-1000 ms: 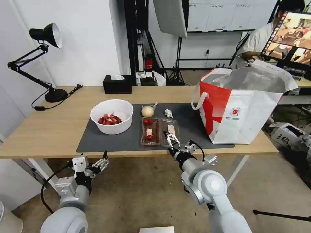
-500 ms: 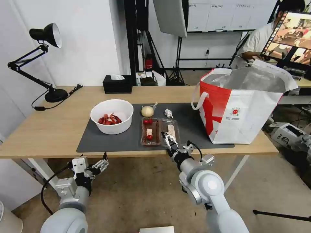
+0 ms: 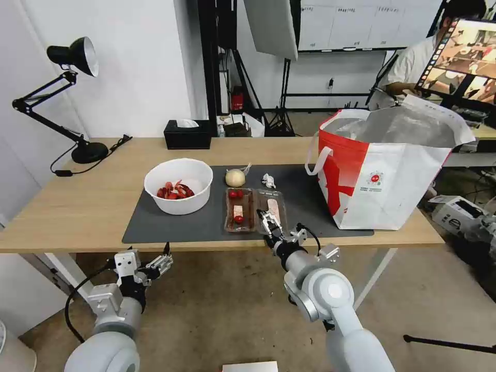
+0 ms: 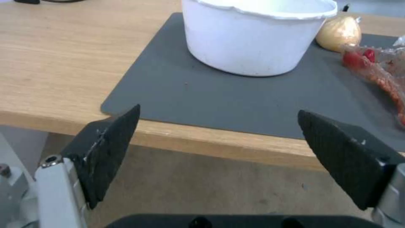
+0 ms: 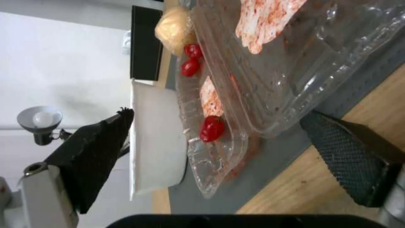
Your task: Pick up the trash from the table and place it into the takeout bag.
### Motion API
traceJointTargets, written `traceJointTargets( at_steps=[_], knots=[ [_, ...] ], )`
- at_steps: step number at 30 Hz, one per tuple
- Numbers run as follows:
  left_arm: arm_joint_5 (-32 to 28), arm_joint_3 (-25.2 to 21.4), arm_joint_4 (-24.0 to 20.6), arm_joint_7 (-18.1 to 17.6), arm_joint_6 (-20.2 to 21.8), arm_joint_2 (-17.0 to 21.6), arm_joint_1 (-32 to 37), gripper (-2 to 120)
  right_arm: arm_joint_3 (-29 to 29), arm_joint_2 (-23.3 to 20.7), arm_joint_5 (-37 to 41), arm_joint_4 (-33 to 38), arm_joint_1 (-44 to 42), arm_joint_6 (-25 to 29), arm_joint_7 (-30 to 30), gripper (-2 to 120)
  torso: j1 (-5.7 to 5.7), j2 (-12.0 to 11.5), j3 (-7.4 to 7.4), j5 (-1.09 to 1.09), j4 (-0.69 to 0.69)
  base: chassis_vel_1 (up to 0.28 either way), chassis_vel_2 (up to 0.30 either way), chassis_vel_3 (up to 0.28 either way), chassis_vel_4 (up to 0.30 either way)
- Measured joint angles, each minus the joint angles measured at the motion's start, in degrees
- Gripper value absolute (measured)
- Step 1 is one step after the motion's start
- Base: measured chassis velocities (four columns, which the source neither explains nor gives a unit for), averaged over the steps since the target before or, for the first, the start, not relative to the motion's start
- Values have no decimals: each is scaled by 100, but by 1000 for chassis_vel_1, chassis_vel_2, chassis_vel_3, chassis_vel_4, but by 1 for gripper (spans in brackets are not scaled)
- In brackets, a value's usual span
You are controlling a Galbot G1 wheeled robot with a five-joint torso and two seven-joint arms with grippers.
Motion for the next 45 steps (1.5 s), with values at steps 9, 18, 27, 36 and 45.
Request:
traceJointTargets(
  at_steps=[9,18,27,36,45],
  knots=[
    [-1,-9,5,0,-5,4,-1,100,17,30,-8,-35,106,20,8,100,0,0,0,0,0,0,0,0,0],
    [-8,-24,2,-1,-13,7,11,100,137,-58,61,108,242,66,11,100,0,0,0,0,0,0,0,0,0],
    [-12,-42,-10,-1,-48,9,49,100,211,-166,162,140,350,29,-102,100,0,0,0,1,0,0,0,0,0],
    [-8,-44,-49,-2,-51,3,81,100,167,-289,338,174,564,-143,-270,100,0,0,1,1,0,0,0,0,0],
    [24,-65,-44,-2,-66,-42,124,100,-77,-113,408,-212,930,-489,-101,100,0,0,0,0,0,0,0,0,0]
  ],
)
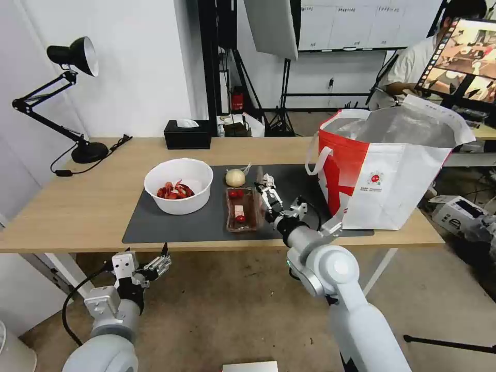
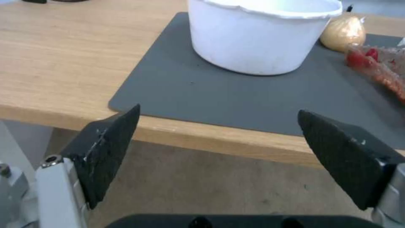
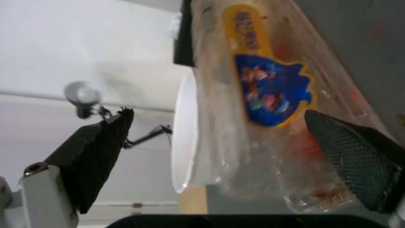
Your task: Pick up the trash from the table and place it into the takeout bag.
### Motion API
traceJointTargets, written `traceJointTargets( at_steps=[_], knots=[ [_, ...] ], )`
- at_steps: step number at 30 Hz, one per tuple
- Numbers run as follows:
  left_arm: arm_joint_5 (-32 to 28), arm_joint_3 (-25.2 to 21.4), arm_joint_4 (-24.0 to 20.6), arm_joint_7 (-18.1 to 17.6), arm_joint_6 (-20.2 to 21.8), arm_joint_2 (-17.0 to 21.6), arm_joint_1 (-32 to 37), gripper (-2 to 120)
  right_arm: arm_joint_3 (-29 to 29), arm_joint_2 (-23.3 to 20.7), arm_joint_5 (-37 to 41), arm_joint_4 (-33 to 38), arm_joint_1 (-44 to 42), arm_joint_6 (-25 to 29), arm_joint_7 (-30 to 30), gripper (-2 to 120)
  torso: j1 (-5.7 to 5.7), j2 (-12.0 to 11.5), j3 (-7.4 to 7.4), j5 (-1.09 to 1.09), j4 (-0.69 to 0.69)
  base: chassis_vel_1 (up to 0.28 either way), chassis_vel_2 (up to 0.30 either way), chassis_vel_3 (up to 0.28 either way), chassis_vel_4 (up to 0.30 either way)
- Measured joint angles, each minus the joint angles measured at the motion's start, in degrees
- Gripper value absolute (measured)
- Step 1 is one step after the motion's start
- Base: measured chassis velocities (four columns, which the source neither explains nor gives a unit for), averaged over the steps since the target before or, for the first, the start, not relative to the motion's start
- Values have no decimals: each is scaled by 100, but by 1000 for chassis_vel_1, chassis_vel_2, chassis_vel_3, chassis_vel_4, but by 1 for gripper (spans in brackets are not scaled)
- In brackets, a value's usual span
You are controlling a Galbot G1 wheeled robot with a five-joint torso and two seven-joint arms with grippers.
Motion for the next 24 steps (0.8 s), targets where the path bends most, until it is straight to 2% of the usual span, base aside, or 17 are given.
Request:
traceJointTargets(
  at_steps=[6,12,22,24],
  knots=[
    [44,2,1,0,-10,-17,28,100,-93,85,25,-358,236,-276,321,100,0,0,0,0,0,0,0,0,0],
    [66,-6,-11,0,-14,-7,50,100,-98,107,83,-420,310,-296,356,100,0,0,0,0,0,0,0,0,0],
    [61,-50,-98,-3,-14,-21,117,100,-83,-33,178,-180,284,-299,314,100,0,0,0,0,0,0,0,0,0],
    [62,-75,-138,-3,-14,-32,161,100,-82,-195,148,17,345,-405,120,100,0,0,0,1,0,0,0,0,0]
  ],
)
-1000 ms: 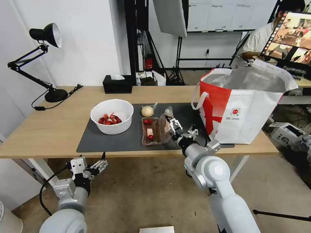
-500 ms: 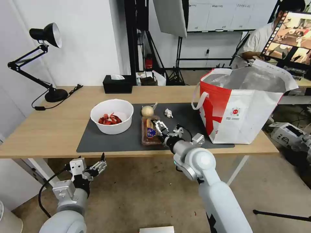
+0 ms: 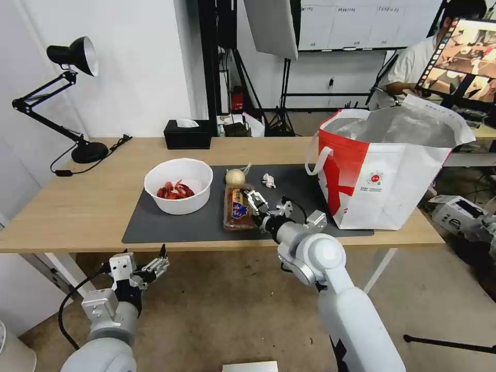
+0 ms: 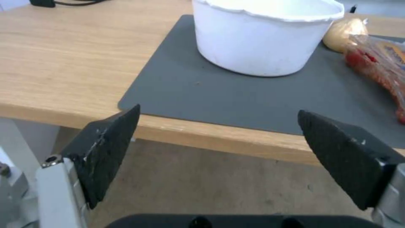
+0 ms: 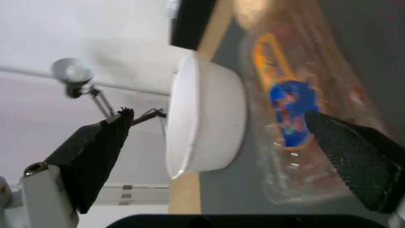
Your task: Pick up the trash from the table and place it into the takeout bag.
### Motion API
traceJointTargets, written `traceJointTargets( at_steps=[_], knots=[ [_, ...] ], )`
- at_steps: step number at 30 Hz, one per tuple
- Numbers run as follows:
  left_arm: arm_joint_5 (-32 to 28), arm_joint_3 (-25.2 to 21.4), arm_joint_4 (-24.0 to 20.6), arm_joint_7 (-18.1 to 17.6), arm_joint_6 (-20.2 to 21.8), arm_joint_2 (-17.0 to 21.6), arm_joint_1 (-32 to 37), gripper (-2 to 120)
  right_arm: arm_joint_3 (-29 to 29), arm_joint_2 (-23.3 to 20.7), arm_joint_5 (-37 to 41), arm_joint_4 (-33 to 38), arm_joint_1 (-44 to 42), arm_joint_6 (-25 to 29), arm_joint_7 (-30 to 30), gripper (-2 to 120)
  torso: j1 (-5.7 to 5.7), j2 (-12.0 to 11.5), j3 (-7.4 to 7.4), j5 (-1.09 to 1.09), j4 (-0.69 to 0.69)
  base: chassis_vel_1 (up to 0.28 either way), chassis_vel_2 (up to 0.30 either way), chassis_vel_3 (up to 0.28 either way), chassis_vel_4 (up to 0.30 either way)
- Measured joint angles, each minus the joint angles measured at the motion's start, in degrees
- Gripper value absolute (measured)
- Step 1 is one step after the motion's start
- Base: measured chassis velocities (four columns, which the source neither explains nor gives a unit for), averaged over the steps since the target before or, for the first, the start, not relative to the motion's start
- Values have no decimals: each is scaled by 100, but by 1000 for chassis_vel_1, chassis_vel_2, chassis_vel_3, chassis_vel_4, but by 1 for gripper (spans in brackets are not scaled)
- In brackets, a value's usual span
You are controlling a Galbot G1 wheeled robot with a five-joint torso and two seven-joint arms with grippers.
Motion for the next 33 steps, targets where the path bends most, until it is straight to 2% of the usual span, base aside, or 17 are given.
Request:
traceJointTargets(
  at_steps=[3,6,7,8,10,11,14,15,17,23,26,27,29,30,33],
  knots=[
    [0,-25,-33,-3,0,-1,32,100,-58,-279,-308,90,191,-210,-380,100,-1,0,0,1,0,0,0,0,0],
    [0,-55,-63,-2,-4,10,50,100,-343,-801,-1413,-31,710,-580,-1174,100,-1,1,0,1,0,0,0,0,0],
    [0,-55,-63,-2,-4,10,50,100,-343,-801,-1413,-31,710,-580,-1174,100,-1,1,0,1,0,0,0,0,0],
    [0,-58,-64,-1,-42,18,50,100,-604,-1050,-2222,-207,1043,-537,-1680,100,0,1,0,0,0,0,0,0,0],
    [-3,-55,-65,30,-132,53,46,100,-1035,-1364,-3224,-534,1531,-335,-2441,100,0,0,0,1,1,0,0,0,0],
    [-3,-55,-65,30,-132,53,46,100,-1035,-1364,-3224,-534,1531,-335,-2441,100,0,0,0,1,1,0,0,0,0],
    [-33,-53,-73,97,-202,107,38,100,-1633,-1639,-4281,-1070,2119,38,-3114,99,0,1,0,-1,0,0,0,0,0],
    [-33,-53,-73,97,-202,107,38,100,-1633,-1639,-4281,-1070,2119,38,-3114,99,0,1,0,-1,0,0,0,0,0],
    [-43,-57,-79,119,-227,124,37,100,-2085,-1724,-5012,-1535,2473,281,-3370,99,0,0,1,0,0,0,0,0,0],
    [-43,-62,-79,126,-248,123,39,100,-2492,-1663,-5441,-2107,2746,331,-3434,96,0,0,1,0,0,0,0,0,0],
    [-85,-75,-78,250,-349,151,42,100,-2612,-1578,-5486,-2545,2897,330,-3838,81,0,0,1,0,1,0,0,0,0],
    [-85,-75,-78,250,-349,151,42,100,-2612,-1578,-5486,-2545,2897,330,-3838,81,0,0,1,0,1,0,0,0,0],
    [-167,-80,-71,405,-421,170,43,100,-2666,-1555,-5416,-2881,3002,464,-4378,71,0,0,1,0,1,0,0,0,0],
    [-167,-80,-71,405,-421,170,43,100,-2666,-1555,-5416,-2881,3002,464,-4378,71,0,0,1,0,1,0,0,0,0],
    [-227,-68,-50,516,-435,190,13,100,-2724,-1552,-5398,-3285,3114,620,-4943,58,0,0,1,0,0,0,0,0,0]
  ],
)
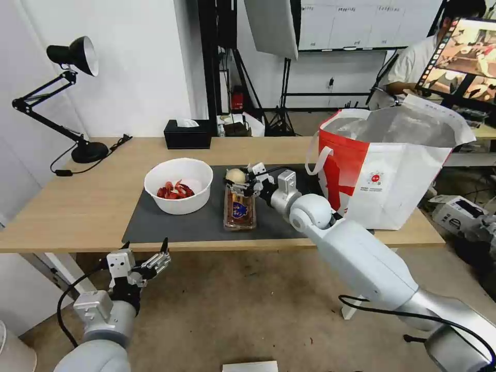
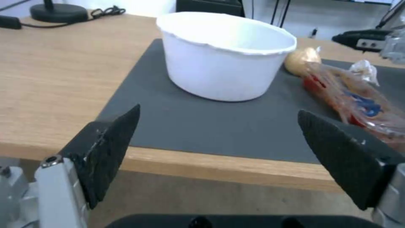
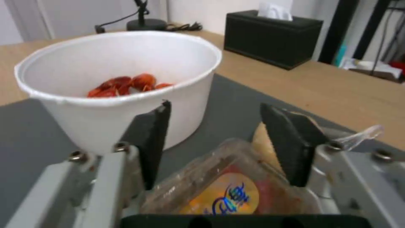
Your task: Pick up the trash from the table and place it into the takeout bag.
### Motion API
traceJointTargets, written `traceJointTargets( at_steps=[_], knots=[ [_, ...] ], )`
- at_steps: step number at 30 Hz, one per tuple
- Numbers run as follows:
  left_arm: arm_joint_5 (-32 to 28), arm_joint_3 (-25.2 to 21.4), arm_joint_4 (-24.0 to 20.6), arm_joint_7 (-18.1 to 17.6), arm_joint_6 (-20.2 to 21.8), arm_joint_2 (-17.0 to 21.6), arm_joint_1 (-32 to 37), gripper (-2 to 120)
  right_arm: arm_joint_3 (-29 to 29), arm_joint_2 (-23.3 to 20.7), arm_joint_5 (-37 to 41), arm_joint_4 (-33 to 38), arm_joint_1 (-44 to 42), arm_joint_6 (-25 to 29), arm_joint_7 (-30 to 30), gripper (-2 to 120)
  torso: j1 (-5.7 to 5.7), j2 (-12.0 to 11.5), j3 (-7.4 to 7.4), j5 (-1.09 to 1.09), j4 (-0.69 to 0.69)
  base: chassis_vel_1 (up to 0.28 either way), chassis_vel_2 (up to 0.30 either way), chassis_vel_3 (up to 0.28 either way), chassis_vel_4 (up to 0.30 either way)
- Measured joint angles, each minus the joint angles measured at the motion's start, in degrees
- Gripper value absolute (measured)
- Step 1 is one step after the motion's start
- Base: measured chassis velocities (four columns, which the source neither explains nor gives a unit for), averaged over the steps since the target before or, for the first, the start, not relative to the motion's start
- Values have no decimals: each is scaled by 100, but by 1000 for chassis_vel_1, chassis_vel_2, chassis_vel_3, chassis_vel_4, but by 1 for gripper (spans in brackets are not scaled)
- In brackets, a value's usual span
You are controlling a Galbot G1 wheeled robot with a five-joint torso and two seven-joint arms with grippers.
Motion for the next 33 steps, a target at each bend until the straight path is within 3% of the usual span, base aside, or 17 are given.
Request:
traceJointTargets(
  at_steps=[4,9,12,16,21,24,26,27,30,31,33],
  knots=[
    [-103,36,72,32,0,56,-61,100,-4,-10,-90,-264,66,15,-381,41,0,0,0,0,0,0,0,0,0],
    [-318,50,134,48,17,150,-202,100,-4,-17,-148,-442,107,-1,-624,29,0,0,0,0,0,0,0,0,0],
    [-674,35,249,52,87,344,-413,100,-12,3,-177,-606,144,-74,-754,13,0,0,0,0,0,0,0,0,0],
    [-1119,31,346,51,162,561,-590,100,-37,23,-178,-700,181,-114,-779,0,0,0,0,0,0,0,0,0,0],
    [-1577,94,408,51,240,794,-763,100,-53,13,-170,-715,193,-143,-781,0,0,0,-1,-1,1,0,0,0,0],
    [-2058,151,412,27,345,1035,-928,100,-64,-21,-155,-689,191,-179,-779,0,0,0,-1,-1,0,0,0,0,0],
    [-2794,212,362,-161,525,1355,-1148,100,-79,-80,-147,-656,172,-202,-777,0,0,0,-1,0,0,0,0,0,0],
    [-2794,212,362,-161,525,1355,-1148,100,-79,-80,-147,-656,172,-202,-777,0,0,0,-1,0,0,0,0,0,0],
    [-4167,306,304,-521,734,1830,-1541,100,-86,-191,-117,-600,146,-207,-766,0,0,0,-1,-1,0,0,0,0,0],
    [-4167,306,304,-521,734,1830,-1541,100,-86,-191,-117,-600,146,-207,-766,0,0,0,-1,-1,0,0,0,0,0],
    [-4884,336,365,-669,847,2068,-1840,100,-79,-235,-81,-566,123,-208,-761,0,0,0,-1,0,-1,0,0,0,0]
  ],
)
